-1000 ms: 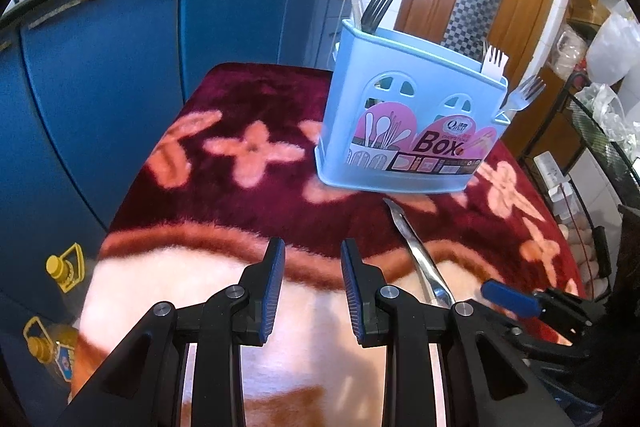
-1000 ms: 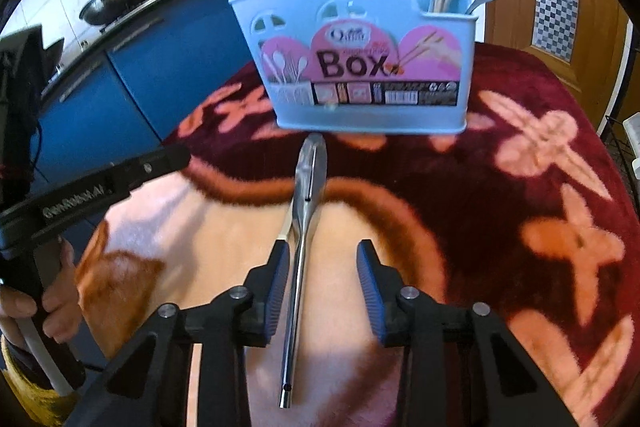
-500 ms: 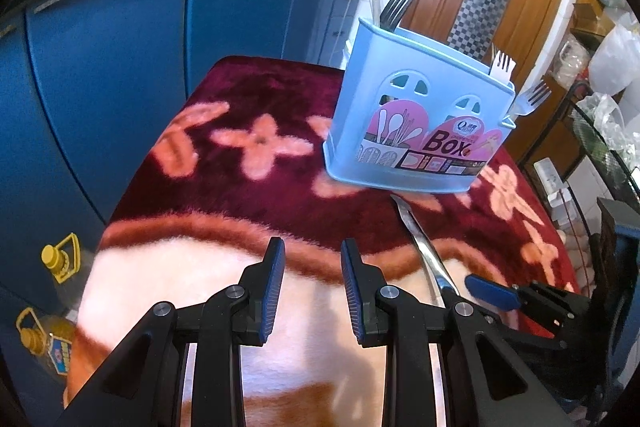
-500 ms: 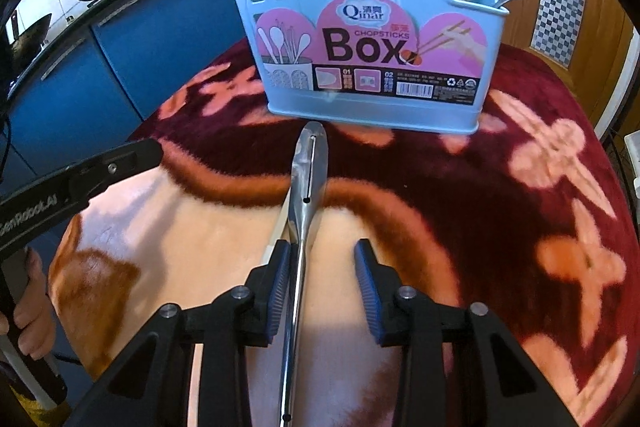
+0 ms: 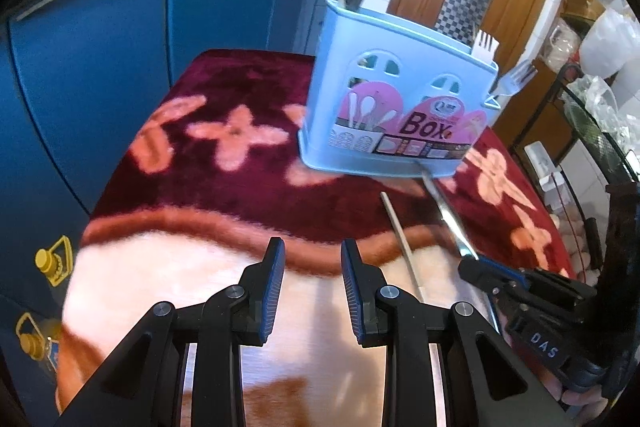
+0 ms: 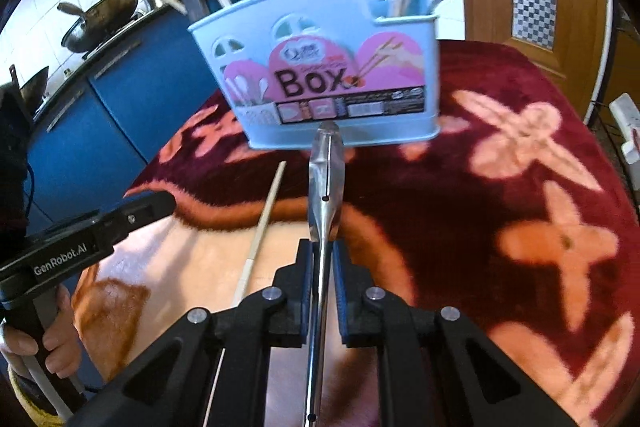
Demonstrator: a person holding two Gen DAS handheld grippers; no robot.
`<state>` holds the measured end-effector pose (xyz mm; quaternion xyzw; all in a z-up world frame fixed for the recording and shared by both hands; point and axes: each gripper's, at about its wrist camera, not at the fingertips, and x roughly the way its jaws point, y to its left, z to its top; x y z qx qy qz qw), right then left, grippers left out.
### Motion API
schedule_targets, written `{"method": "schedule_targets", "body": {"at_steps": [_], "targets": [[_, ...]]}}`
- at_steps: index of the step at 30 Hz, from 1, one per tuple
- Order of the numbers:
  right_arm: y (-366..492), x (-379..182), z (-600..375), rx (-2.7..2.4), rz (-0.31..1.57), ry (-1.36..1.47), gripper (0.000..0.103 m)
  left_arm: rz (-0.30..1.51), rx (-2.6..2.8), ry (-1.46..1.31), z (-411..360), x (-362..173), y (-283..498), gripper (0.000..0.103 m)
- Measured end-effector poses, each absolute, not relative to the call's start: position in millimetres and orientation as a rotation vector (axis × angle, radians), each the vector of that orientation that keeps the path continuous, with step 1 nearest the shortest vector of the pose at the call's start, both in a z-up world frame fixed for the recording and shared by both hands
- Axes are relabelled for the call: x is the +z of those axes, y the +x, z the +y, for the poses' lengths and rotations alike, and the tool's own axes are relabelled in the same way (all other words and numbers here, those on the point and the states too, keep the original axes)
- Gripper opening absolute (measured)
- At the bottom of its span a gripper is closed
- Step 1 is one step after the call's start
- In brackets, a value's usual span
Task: Organize utensils
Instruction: 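Grasp a wooden chopstick with the left tool while the right tool lifts the knife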
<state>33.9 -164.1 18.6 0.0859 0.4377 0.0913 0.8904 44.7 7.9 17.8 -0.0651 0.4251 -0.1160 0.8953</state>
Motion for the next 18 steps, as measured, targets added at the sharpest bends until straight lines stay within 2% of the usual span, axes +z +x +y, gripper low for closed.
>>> {"method": "schedule_targets", "body": {"at_steps": [18], "targets": [[47,5,-193,0.145,1.011,0.215,0.012,1.016,-0.354,-0.105,-34,0,65,0.029]]}}
